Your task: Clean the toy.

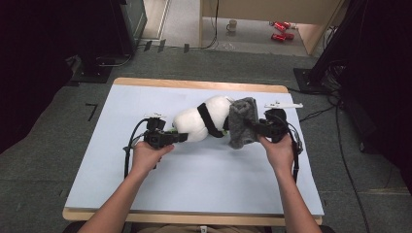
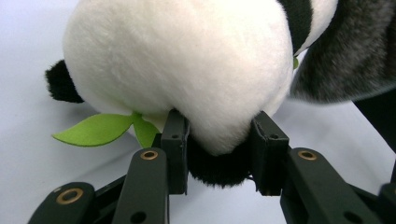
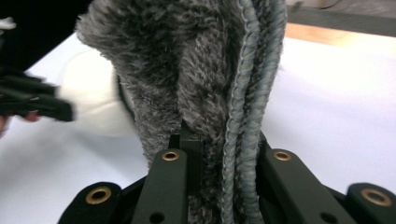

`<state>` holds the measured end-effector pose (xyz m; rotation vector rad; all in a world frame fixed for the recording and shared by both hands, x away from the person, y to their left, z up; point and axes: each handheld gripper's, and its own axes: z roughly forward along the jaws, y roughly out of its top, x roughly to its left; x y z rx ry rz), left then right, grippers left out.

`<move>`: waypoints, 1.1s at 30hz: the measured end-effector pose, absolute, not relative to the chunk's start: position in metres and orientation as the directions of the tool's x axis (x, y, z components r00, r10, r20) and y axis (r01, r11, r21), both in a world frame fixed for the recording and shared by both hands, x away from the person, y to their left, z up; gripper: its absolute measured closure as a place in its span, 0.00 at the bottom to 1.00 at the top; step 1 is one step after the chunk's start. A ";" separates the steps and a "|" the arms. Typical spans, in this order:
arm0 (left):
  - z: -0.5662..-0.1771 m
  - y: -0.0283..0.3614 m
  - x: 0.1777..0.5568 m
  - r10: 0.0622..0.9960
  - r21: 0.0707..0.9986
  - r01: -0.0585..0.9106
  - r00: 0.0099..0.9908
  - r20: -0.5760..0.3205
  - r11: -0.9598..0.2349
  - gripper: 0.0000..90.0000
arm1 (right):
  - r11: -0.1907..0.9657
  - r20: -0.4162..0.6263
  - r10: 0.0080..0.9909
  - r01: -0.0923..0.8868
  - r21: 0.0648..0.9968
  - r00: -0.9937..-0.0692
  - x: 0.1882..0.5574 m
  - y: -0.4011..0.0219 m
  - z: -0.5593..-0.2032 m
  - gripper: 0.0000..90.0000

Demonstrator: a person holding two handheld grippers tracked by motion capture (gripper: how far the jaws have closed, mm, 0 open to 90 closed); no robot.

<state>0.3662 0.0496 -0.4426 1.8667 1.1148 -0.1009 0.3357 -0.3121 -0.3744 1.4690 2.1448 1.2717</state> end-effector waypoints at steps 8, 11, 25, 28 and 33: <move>-0.436 0.036 0.351 0.634 0.704 0.690 0.622 -0.460 -0.167 0.70 | 0.185 0.259 0.799 0.631 0.753 -0.543 0.329 -0.276 -0.377 0.86; -0.435 0.028 0.342 0.626 0.713 0.679 0.635 -0.452 -0.174 0.70 | 0.207 0.258 0.789 0.637 0.743 -0.557 0.328 -0.267 -0.382 0.86; -0.435 0.027 0.337 0.615 0.748 0.619 0.692 -0.377 -0.238 0.52 | 0.249 0.223 0.820 0.679 0.691 -0.527 0.339 -0.269 -0.413 0.86; -0.428 0.039 0.341 0.617 0.763 0.609 0.692 -0.375 -0.219 0.47 | 0.241 0.233 0.821 0.686 0.686 -0.522 0.340 -0.273 -0.415 0.86; -0.424 0.047 0.353 0.627 0.756 0.611 0.689 -0.362 -0.235 0.41 | 0.248 0.227 0.817 0.679 0.691 -0.529 0.340 -0.275 -0.417 0.85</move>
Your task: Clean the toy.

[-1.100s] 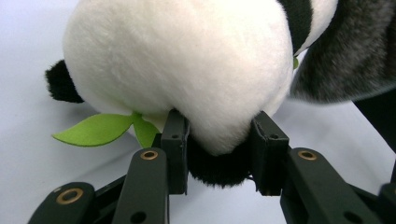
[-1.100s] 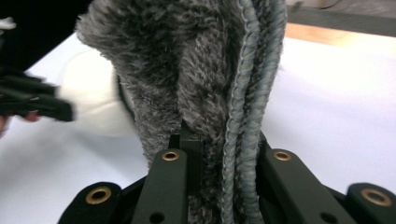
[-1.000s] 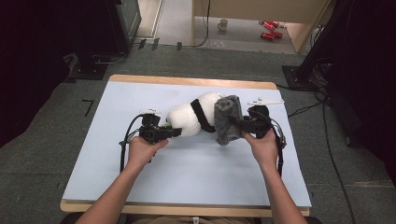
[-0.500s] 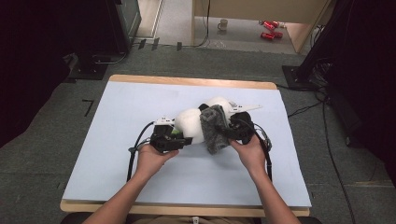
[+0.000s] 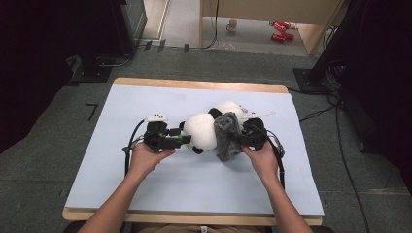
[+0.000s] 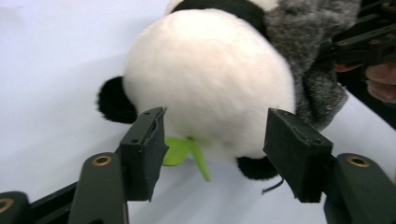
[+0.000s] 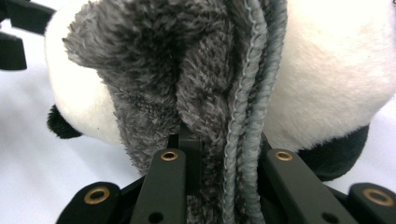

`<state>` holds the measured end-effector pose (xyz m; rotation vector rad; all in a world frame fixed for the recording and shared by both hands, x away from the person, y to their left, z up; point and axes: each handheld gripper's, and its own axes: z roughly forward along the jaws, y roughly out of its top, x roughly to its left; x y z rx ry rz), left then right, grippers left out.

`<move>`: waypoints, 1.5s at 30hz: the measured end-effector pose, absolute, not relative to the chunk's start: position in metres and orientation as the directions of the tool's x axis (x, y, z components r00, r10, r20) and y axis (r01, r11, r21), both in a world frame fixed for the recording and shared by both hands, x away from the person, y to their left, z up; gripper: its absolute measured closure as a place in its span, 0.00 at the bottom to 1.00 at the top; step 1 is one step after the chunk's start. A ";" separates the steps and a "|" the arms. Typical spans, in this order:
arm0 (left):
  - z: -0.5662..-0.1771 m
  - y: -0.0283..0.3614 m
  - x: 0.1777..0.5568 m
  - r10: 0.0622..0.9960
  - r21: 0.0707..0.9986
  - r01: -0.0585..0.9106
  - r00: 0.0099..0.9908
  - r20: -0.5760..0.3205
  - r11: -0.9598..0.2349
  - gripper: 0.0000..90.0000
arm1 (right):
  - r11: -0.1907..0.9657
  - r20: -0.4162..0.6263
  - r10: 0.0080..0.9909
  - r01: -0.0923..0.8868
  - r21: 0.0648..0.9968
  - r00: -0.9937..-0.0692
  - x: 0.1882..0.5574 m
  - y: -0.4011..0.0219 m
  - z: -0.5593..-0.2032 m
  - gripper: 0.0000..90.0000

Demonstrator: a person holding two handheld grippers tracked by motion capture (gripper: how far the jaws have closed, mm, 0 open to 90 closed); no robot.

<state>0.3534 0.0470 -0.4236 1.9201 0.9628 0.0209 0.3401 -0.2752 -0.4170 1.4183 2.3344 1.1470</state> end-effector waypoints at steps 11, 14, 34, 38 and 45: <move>-0.413 0.034 0.377 0.571 0.784 0.544 0.760 -0.310 -0.299 0.38 | 0.250 0.206 0.829 0.674 0.695 -0.520 0.334 -0.288 -0.427 0.84; -0.410 0.027 0.385 0.552 0.782 0.529 0.780 -0.295 -0.329 0.36 | 0.251 0.202 0.829 0.670 0.699 -0.521 0.334 -0.289 -0.428 0.84; -0.436 -0.003 0.413 0.430 0.767 0.474 0.856 -0.287 -0.433 0.14 | 0.235 0.191 0.859 0.697 0.677 -0.475 0.319 -0.299 -0.437 0.83; -0.443 -0.009 0.412 0.411 0.722 0.509 0.849 -0.331 -0.469 0.12 | 0.226 0.203 0.863 0.713 0.664 -0.463 0.321 -0.298 -0.439 0.83; -0.451 -0.005 0.405 0.411 0.722 0.549 0.825 -0.388 -0.421 0.29 | 0.227 0.205 0.864 0.719 0.657 -0.460 0.325 -0.294 -0.441 0.83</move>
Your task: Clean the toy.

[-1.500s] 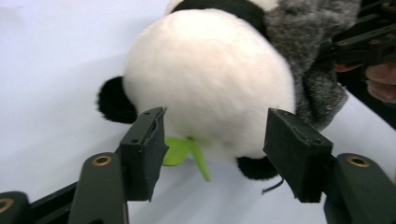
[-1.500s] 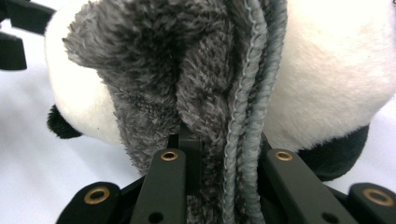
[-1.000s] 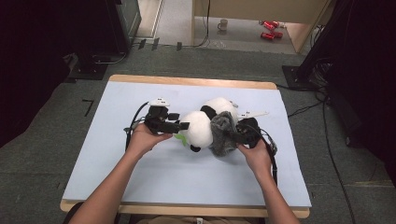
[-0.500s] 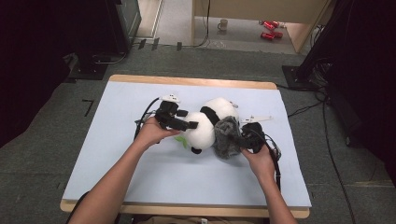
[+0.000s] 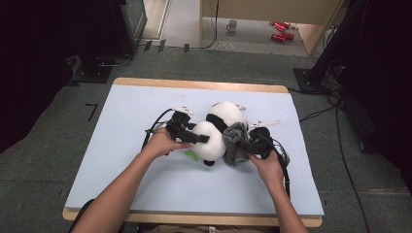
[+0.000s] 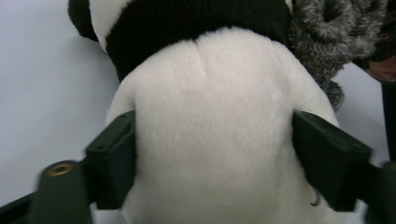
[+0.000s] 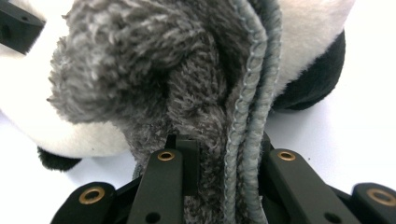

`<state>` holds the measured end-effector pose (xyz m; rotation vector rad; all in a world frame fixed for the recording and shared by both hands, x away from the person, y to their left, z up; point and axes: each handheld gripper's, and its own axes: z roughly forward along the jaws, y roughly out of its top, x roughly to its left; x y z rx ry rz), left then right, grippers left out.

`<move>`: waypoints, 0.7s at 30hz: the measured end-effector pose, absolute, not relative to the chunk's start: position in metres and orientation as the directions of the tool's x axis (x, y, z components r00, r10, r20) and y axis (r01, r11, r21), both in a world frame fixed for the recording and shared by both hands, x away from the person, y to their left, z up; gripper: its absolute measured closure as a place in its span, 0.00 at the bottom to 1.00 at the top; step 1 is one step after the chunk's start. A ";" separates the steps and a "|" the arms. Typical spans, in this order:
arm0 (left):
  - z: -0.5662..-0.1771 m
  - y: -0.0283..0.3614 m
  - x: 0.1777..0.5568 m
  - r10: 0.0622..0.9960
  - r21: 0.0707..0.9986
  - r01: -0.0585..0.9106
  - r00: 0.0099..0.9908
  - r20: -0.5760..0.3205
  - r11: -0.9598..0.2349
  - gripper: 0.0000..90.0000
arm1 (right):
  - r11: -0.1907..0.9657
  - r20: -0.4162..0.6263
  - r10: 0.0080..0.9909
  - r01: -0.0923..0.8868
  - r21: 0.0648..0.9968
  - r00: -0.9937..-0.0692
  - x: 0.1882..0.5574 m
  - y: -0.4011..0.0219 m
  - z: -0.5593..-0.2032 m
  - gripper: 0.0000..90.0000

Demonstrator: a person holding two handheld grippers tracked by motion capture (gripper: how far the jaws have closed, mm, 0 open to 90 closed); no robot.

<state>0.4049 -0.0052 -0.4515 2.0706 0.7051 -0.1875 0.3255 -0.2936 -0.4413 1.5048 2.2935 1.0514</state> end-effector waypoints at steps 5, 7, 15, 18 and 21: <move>-0.453 0.001 0.394 0.456 0.744 0.583 0.787 -0.416 -0.327 0.49 | 0.217 0.197 0.870 0.711 0.669 -0.452 0.330 -0.290 -0.440 0.83; -0.448 0.002 0.389 0.487 0.736 0.599 0.767 -0.417 -0.314 0.55 | 0.197 0.215 0.868 0.707 0.679 -0.448 0.333 -0.290 -0.440 0.83; -0.436 0.021 0.383 0.525 0.717 0.675 0.679 -0.513 -0.172 0.61 | 0.159 0.256 0.845 0.679 0.717 -0.469 0.343 -0.289 -0.432 0.84; -0.430 0.033 0.381 0.549 0.727 0.671 0.665 -0.507 -0.142 0.64 | 0.147 0.249 0.839 0.641 0.753 -0.485 0.345 -0.287 -0.424 0.84; -0.427 0.048 0.380 0.589 0.728 0.680 0.625 -0.512 -0.090 0.64 | 0.108 0.265 0.834 0.615 0.781 -0.484 0.345 -0.288 -0.412 0.84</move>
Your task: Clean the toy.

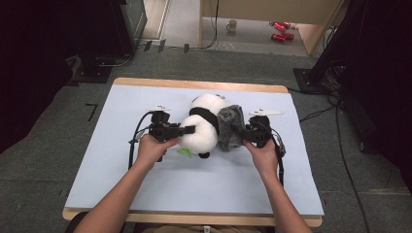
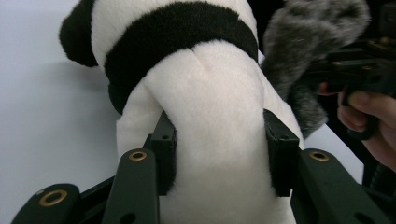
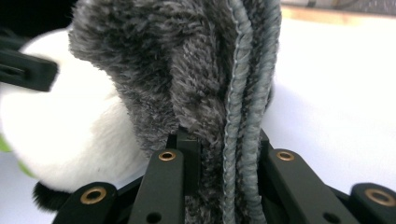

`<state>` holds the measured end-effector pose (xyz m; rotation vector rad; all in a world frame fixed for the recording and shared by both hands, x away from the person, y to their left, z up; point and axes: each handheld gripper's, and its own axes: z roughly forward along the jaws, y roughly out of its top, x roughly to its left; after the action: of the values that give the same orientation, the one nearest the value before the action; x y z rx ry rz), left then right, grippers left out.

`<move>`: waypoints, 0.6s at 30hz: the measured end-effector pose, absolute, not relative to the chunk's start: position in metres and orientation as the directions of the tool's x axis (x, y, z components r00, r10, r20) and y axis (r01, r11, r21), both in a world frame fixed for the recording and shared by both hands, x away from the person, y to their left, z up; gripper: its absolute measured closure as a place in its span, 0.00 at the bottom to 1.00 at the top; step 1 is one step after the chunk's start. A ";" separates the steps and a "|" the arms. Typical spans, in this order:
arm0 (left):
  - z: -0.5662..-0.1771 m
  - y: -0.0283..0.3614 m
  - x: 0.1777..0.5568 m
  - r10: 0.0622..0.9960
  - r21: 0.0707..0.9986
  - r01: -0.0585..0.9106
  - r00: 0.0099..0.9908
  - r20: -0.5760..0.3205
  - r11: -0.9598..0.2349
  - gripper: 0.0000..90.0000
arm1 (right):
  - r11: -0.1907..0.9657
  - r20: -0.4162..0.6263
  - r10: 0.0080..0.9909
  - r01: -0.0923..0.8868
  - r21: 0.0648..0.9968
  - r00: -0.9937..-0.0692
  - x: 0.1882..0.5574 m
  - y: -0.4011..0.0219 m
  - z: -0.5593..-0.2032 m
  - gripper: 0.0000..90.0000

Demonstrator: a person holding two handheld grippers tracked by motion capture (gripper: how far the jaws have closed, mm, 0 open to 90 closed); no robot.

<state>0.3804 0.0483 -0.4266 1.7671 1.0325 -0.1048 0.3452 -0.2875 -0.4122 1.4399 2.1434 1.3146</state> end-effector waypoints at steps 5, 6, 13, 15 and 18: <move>-0.431 0.056 0.379 0.647 0.709 0.705 0.547 -0.532 -0.013 0.64 | 0.112 0.263 0.816 0.586 0.803 -0.516 0.340 -0.283 -0.398 0.84; -0.434 0.053 0.378 0.648 0.706 0.708 0.552 -0.524 -0.032 0.63 | 0.112 0.266 0.811 0.583 0.805 -0.522 0.338 -0.281 -0.396 0.84; -0.441 0.029 0.370 0.653 0.718 0.691 0.584 -0.482 -0.088 0.60 | 0.131 0.289 0.758 0.571 0.811 -0.585 0.329 -0.261 -0.386 0.84; -0.441 0.030 0.370 0.652 0.707 0.703 0.571 -0.499 -0.075 0.60 | 0.128 0.307 0.738 0.571 0.811 -0.601 0.326 -0.255 -0.383 0.85; -0.441 0.030 0.370 0.655 0.701 0.710 0.563 -0.505 -0.070 0.60 | 0.134 0.334 0.710 0.584 0.800 -0.620 0.323 -0.243 -0.379 0.85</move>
<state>0.3700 0.0296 -0.4405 1.7704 1.1302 -0.0676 0.3227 -0.2426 -0.3792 1.3030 2.2668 1.5020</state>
